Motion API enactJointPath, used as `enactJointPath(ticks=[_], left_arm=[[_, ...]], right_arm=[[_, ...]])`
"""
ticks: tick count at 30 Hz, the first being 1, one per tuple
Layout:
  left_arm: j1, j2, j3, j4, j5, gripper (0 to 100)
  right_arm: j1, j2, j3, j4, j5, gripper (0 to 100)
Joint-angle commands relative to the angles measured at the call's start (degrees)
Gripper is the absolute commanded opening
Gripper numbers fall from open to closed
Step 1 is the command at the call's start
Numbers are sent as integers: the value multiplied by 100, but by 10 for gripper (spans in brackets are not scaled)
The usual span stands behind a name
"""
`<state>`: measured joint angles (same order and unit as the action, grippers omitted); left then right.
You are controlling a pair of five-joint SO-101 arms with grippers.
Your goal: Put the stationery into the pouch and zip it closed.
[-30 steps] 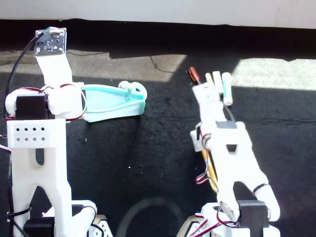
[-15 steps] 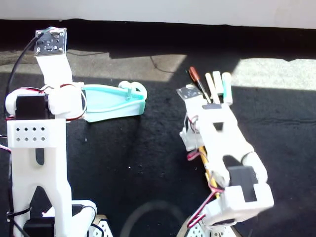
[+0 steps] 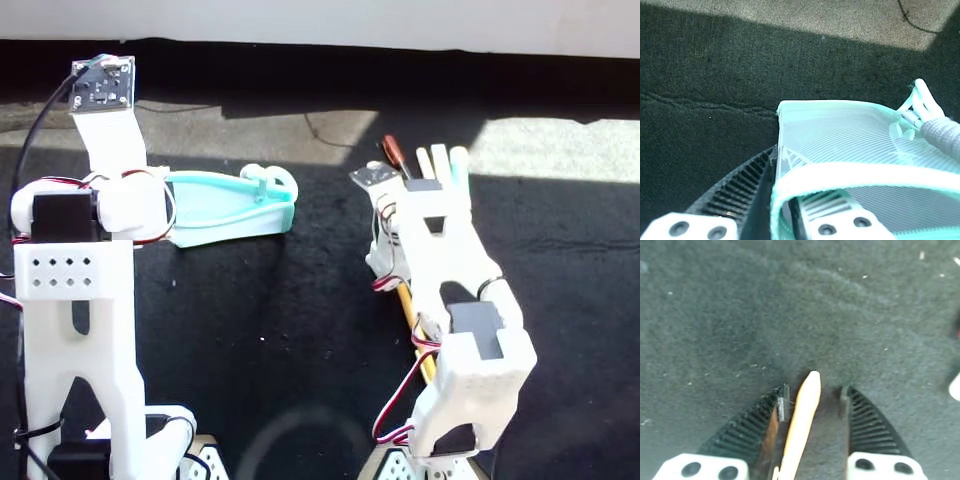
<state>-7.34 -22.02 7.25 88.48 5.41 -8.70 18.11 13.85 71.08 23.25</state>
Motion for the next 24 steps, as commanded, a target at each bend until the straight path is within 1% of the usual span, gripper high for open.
enactJointPath(ticks=[1,5,10,13,18,19,21,24], left_arm=[[22,40,13,-26,-26,10],[22,40,13,-26,-316,10],[22,40,22,-9,-316,10],[22,40,48,9,-316,10],[22,48,57,18,-316,10],[22,48,57,18,-316,10],[22,48,57,18,-316,10],[22,48,57,18,-316,9]], right_arm=[[-31,171,-48,13,88,114],[-31,224,-48,4,97,4],[75,-119,-145,13,88,5],[277,-892,-312,57,62,5],[382,-3046,-356,259,44,5],[374,-3530,-356,207,-44,5],[295,-4382,-365,-84,-475,5],[84,-5393,-365,-629,-1398,5]])
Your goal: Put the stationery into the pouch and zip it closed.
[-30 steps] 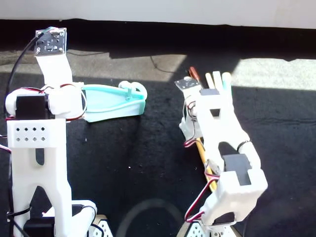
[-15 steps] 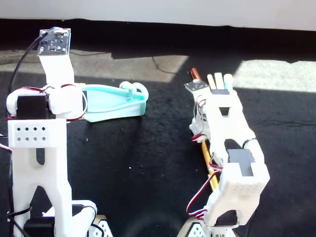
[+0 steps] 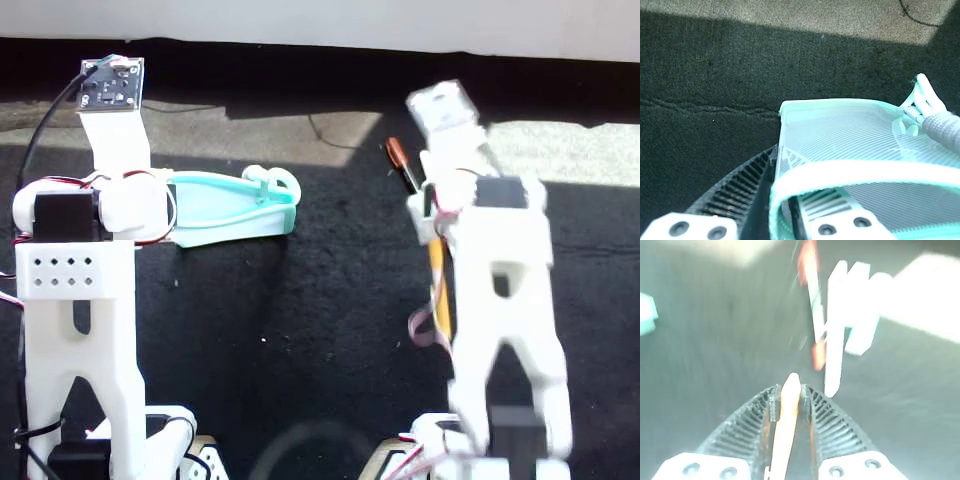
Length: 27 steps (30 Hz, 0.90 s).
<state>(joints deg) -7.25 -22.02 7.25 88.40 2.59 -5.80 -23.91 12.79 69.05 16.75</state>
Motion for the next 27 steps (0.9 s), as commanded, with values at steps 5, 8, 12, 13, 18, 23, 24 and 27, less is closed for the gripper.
enactJointPath(ticks=[5,8,12,13,18,23,24,27], left_arm=[[13,48,57,26,-35,9],[13,48,57,26,-35,9],[13,48,57,9,-18,9],[13,48,57,0,-18,9],[13,57,22,-18,-18,9],[13,66,31,-237,-9,9],[13,66,40,-264,-9,9],[13,136,13,-264,-9,9]], right_arm=[[-989,-2202,-259,-1754,-1758,5],[-1543,-2651,-268,-2730,-1881,5],[-2325,-3020,-426,-3415,-1881,5],[-2484,-3037,-541,-3415,-1881,5],[-3266,-3020,-963,-3415,-1881,5],[-3697,-2527,-752,-3407,-1864,5],[-3714,-2396,-734,-3407,-1864,5],[-3714,-2009,-752,-3407,-1864,5]])
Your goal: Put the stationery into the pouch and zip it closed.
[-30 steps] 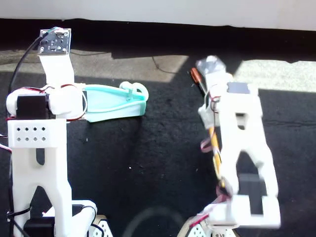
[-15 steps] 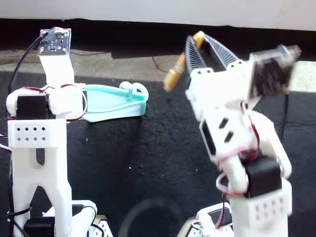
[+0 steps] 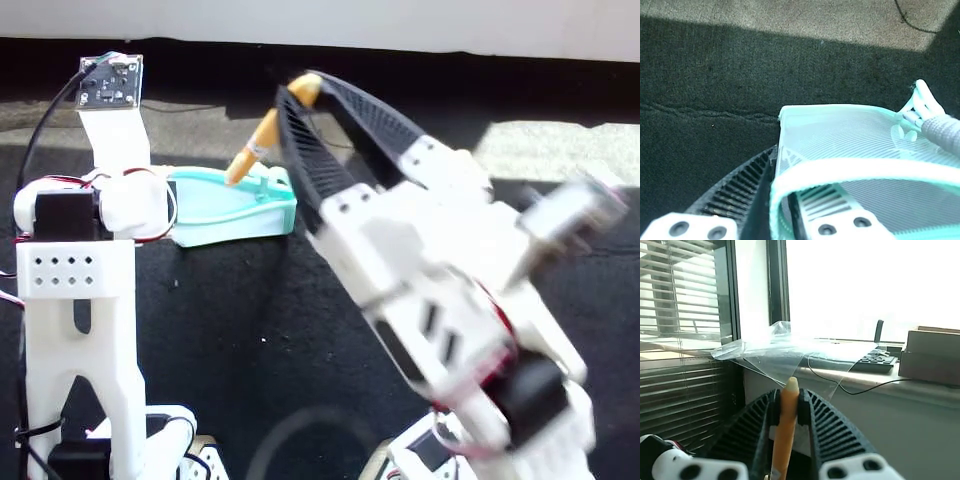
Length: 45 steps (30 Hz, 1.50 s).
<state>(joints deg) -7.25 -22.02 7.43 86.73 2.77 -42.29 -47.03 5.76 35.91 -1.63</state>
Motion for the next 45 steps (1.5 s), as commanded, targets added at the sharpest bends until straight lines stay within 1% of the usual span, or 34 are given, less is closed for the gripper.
enactJointPath(ticks=[1,8,11,17,22,24,25,29,30,39,42,43,45], left_arm=[[13,233,-31,-97,-26,9],[4,1323,-541,-44,-26,9],[13,1631,-840,-35,-18,9],[13,2123,-1604,308,-18,9],[13,2800,-2176,536,-18,9],[4,3020,-2369,686,-18,9],[4,3125,-2448,738,-18,9],[4,3354,-2633,774,-18,9],[4,3389,-2651,765,-26,9],[13,3442,-2659,765,-26,9],[13,3442,-2659,765,-26,9],[13,3442,-2659,765,-26,9],[13,3442,-2659,765,-26,9]], right_arm=[[-66,444,-48,-101,-26,5],[-31,1314,-75,-127,-26,5],[-22,1648,-48,-303,-9,5],[110,2545,-31,-945,862,5],[66,3116,-84,-1024,1266,5],[75,3152,-57,-989,1327,12],[84,3143,-40,-971,1336,31],[66,3134,-277,-488,1336,196],[66,3134,-409,-321,1336,223],[92,3134,-1921,497,1336,209],[110,3134,-2343,567,1354,209],[224,3134,-2475,558,1363,209],[725,3134,-2774,558,1354,209]])
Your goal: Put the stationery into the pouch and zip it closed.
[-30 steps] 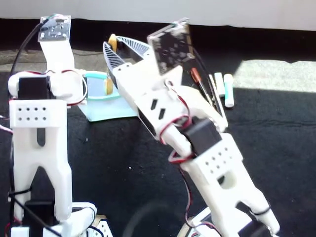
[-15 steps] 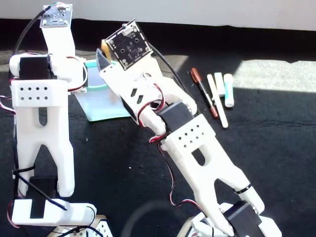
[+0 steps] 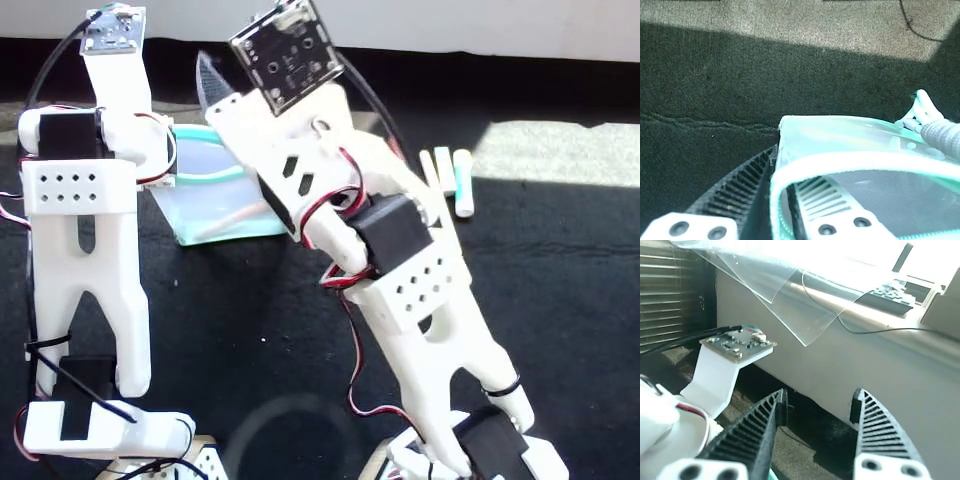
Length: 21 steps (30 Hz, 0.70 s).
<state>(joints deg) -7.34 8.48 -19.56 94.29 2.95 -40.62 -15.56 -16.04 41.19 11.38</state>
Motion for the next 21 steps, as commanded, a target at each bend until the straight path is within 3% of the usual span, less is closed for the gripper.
enactJointPath(ticks=[1,4,7,8,12,17,21], left_arm=[[13,391,40,9,-44,9],[-4,391,40,9,-44,9],[-4,391,40,9,-44,9],[-4,391,40,9,-44,9],[13,391,40,18,-44,9],[13,391,66,44,-44,9],[4,391,75,44,-44,9]], right_arm=[[857,-13,-690,31,44,209],[1965,57,-664,215,44,167],[2747,251,-66,444,35,7],[2905,391,215,444,35,5],[3301,1323,1007,444,70,100],[3451,2862,716,488,70,293],[3407,3793,233,488,79,276]])
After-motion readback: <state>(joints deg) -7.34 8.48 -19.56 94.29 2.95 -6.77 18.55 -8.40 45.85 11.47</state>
